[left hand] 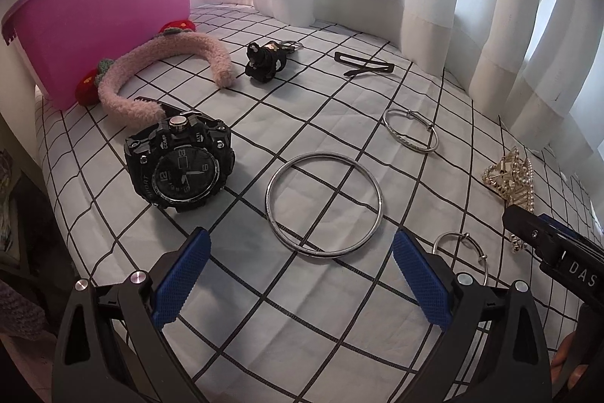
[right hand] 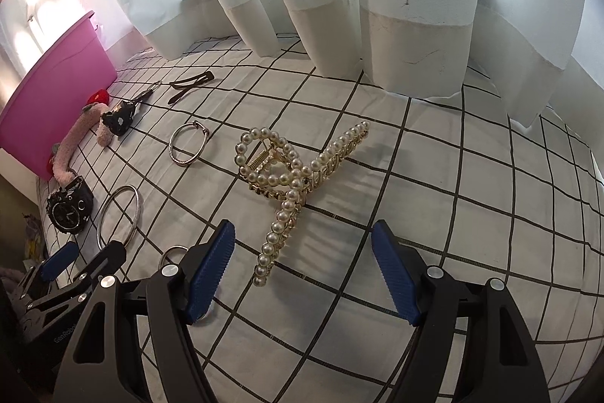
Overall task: Organize jewelry
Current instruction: 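Move the right tool to the pearl claw clip while the left tool approaches the large silver ring, then close the right tool on the pearl clip while the left tool grips the silver ring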
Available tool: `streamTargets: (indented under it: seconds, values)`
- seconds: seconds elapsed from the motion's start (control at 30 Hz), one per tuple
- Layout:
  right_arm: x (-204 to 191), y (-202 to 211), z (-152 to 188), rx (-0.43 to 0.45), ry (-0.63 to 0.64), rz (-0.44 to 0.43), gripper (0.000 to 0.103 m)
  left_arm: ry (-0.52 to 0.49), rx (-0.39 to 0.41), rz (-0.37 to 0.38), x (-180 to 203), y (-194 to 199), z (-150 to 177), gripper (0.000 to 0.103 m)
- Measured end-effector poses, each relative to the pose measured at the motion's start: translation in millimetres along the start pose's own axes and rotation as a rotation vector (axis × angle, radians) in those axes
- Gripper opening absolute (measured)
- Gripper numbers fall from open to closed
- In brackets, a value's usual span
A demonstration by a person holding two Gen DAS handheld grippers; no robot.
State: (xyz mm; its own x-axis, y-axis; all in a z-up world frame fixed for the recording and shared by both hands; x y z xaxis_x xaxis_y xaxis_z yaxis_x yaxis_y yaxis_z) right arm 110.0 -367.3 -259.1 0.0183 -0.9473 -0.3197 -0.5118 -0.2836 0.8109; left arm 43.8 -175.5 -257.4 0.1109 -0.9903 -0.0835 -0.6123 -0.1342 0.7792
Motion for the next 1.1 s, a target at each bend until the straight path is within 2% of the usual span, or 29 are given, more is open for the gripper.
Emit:
streamTargets:
  seconds: [0.47, 0.83, 1.0, 1.1]
  values:
    - [-0.7, -8.1, -9.2, 0.027, 0.051, 0.048, 0.072, -0.019, -0.017, -0.053, 9.0, -18.0, -10.4, 0.098]
    - [-7.3, -21.9, -18.0, 0.050, 0.116, 0.128, 0.084, 0.001, -0.022, -0.066, 10.9, -29.2, -25.7, 0.098]
    - [-6.3, -23.8, -21.7, 0.067, 0.110, 0.135, 0.085, 0.013, -0.021, -0.067, 11.1, -29.8, -27.2, 0.097]
    - [-6.0, -23.1, -21.0, 0.067, 0.111, 0.130, 0.085, -0.001, -0.007, -0.054, 12.4, -26.9, -26.2, 0.093]
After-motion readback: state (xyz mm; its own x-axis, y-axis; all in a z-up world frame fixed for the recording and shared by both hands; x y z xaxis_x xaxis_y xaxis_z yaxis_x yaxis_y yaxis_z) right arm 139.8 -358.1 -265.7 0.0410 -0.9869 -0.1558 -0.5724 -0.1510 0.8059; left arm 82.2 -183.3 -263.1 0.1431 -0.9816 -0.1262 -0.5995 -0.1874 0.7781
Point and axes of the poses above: each gripper's, at about its wrist camera, not at the fingertips, and y roughly against the way its jaws point, x to its right, z to its underside, the point moved 6 cm from there along -y, roughly the way its jaws point, and after that the axes turned 13 degrees about -y, right-handed, at the moved point
